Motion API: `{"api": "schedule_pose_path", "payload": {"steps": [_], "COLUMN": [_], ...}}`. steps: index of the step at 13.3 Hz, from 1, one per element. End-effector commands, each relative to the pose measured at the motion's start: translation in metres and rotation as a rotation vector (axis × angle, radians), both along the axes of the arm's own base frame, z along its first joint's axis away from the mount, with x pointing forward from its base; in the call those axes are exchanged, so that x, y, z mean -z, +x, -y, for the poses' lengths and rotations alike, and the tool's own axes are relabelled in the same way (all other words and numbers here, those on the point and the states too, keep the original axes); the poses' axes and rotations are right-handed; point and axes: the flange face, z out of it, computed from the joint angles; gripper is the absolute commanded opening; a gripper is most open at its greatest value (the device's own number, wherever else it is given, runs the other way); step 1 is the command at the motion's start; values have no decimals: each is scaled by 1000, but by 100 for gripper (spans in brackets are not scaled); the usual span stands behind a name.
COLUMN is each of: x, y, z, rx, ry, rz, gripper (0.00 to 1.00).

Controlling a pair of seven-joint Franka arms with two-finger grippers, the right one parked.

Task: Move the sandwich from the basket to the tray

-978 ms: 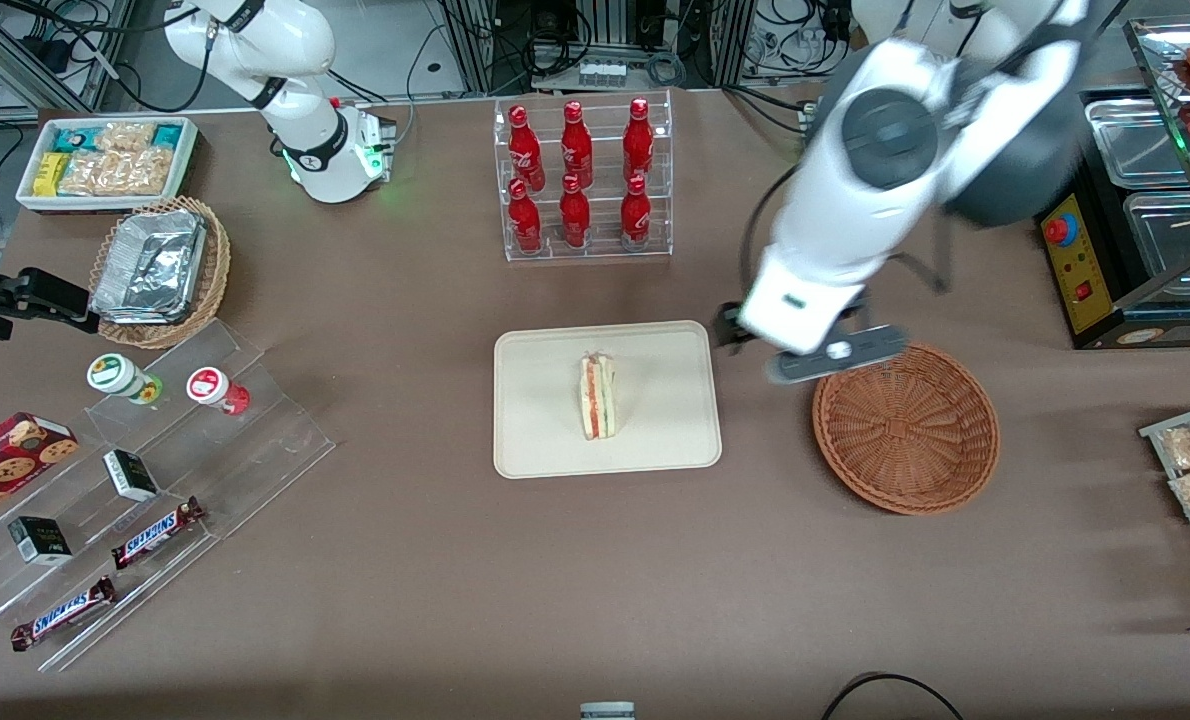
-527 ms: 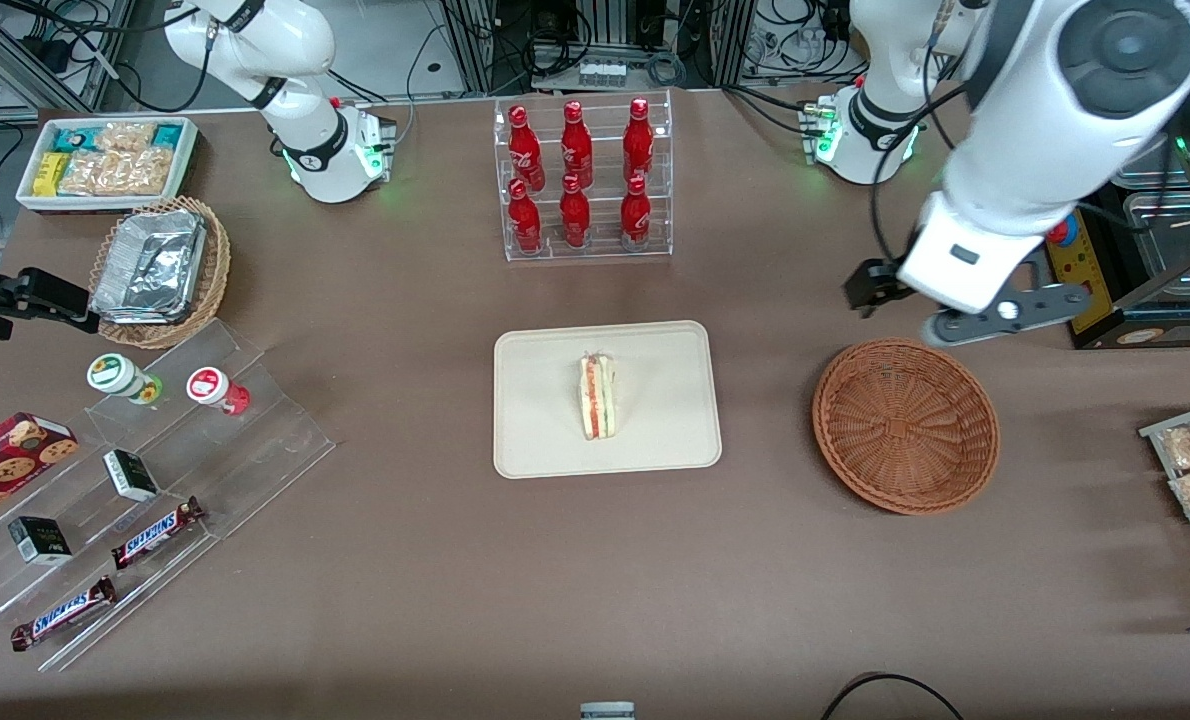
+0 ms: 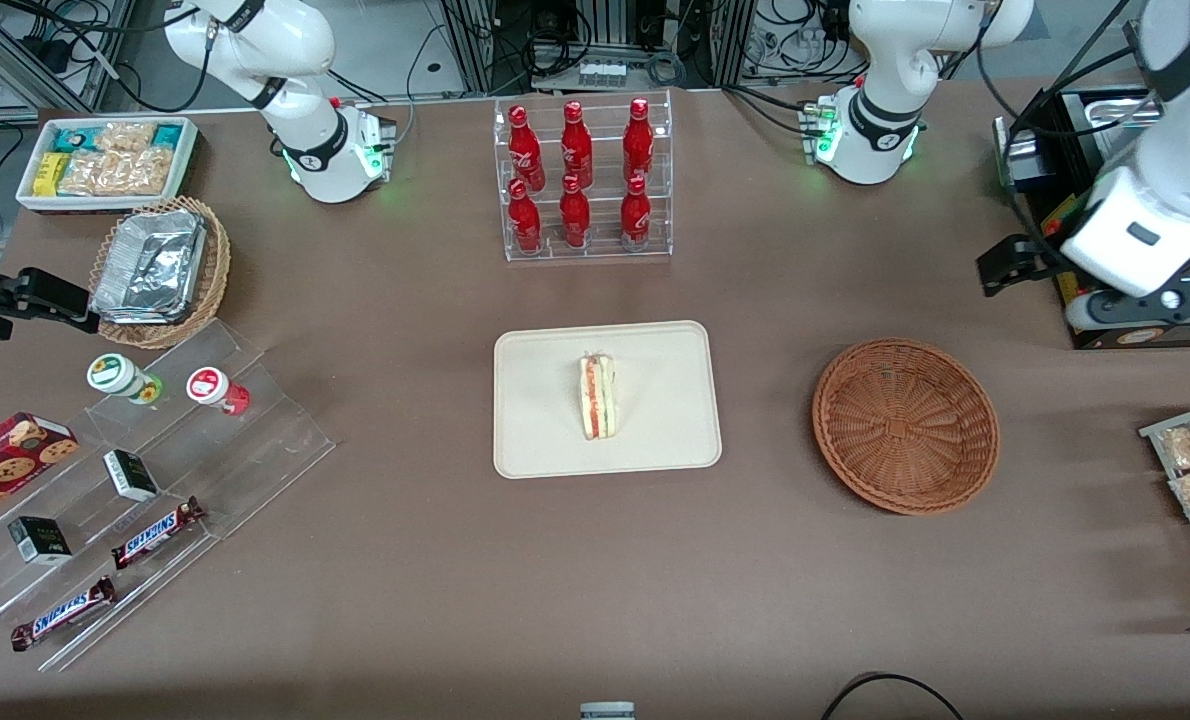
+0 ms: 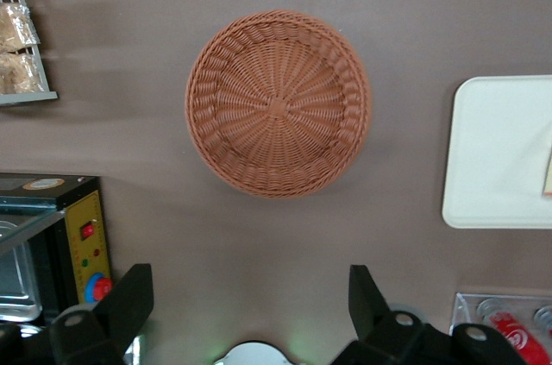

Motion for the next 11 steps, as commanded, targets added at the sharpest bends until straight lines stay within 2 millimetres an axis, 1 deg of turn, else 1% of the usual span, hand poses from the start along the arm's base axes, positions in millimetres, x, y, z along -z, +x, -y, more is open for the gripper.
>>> {"api": "schedule_pose_path", "payload": {"steps": [1,3,4,6,7,10,11], "x": [3,15,16,15,15,10,9], "y": [-29,-39,-39,-33,-25,-6,-2], "z": [-19,-27,-27,-28,-38,-42,-48], "rx": [32,27,26,24,3,-8,-21], "ry": [-6,-9,-10,-11,-11,-23,-34], "rz": [28,52,59,77,79,90,88], "gripper": [100,100,100,100,100,100,100]}}
